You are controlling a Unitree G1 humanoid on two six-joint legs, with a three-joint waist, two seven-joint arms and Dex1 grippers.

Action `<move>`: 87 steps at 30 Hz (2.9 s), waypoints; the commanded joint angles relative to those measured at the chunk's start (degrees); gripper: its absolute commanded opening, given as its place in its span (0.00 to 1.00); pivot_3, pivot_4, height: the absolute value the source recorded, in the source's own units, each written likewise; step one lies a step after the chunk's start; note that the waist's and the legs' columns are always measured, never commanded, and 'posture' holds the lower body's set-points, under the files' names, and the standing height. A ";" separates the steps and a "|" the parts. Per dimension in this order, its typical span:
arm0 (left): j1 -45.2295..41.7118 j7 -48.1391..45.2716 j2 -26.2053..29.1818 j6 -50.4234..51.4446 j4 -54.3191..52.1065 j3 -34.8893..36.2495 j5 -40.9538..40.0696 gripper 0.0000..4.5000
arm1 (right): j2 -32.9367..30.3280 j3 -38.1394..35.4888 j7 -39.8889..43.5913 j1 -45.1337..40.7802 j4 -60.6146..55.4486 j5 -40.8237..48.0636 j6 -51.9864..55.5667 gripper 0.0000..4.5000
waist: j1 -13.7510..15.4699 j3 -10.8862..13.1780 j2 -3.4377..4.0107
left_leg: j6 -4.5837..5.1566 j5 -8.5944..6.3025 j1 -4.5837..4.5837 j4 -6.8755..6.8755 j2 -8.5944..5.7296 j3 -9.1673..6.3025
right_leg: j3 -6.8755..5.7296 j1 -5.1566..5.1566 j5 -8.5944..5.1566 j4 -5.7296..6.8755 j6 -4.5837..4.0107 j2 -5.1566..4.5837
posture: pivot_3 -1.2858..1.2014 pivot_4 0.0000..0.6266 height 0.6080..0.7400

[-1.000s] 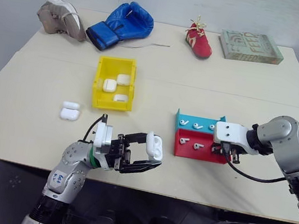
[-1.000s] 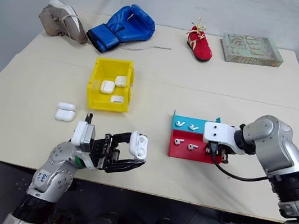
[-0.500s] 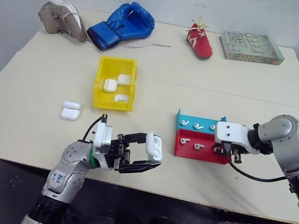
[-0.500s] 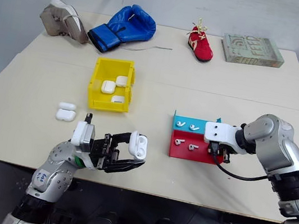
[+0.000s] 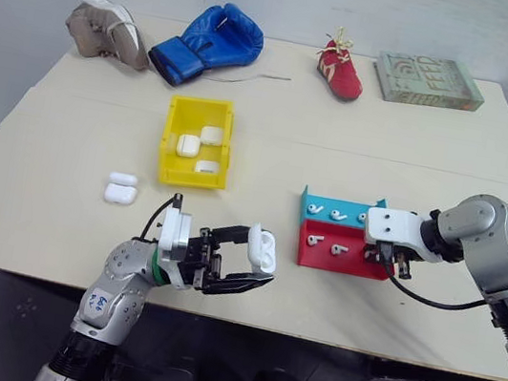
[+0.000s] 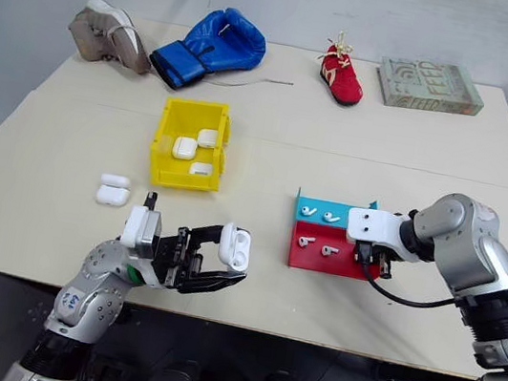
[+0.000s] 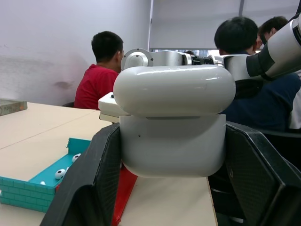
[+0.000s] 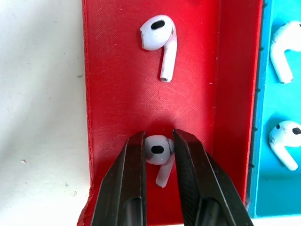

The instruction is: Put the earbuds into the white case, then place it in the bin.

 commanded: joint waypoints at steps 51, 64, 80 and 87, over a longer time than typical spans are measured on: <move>-14.59 -2.77 -3.38 21.09 -2.63 4.37 -17.87 0.62 | 31.21 -24.04 -21.68 14.35 -34.02 57.15 1.29 0.10 | -0.20 0.07 -0.06 | 0.03 -0.01 0.00 0.00 -0.02 -0.08 | -0.04 0.01 0.00 0.11 0.00 0.01 | 0.52 0.24 1.00; -13.71 -1.66 -4.11 19.79 -2.81 4.32 -17.06 0.62 | 30.52 -23.18 -17.56 16.53 -30.75 55.04 -1.41 0.10 | -0.19 0.07 -0.06 | 0.03 -0.01 0.01 0.00 -0.02 -0.08 | -0.04 0.01 0.00 0.08 0.00 0.01 | 0.52 0.24 1.00; -13.22 -3.17 -3.44 18.52 -2.83 4.16 -15.31 0.62 | 24.58 -23.85 -17.90 15.64 -32.80 58.80 4.92 0.55 | -0.18 0.07 -0.07 | 0.03 -0.01 0.01 0.00 -0.01 -0.08 | -0.03 0.02 0.00 0.03 0.00 0.01 | 0.52 0.24 1.00; -8.82 -4.92 1.24 15.09 -0.50 6.52 -11.85 0.62 | 12.85 -38.37 -15.88 25.00 -30.92 58.70 5.32 0.99 | 0.52 0.08 -0.07 | 0.08 -0.05 -0.01 -0.11 -0.03 -0.11 | -0.06 0.06 0.00 -0.08 0.00 -0.03 | 0.52 0.24 1.00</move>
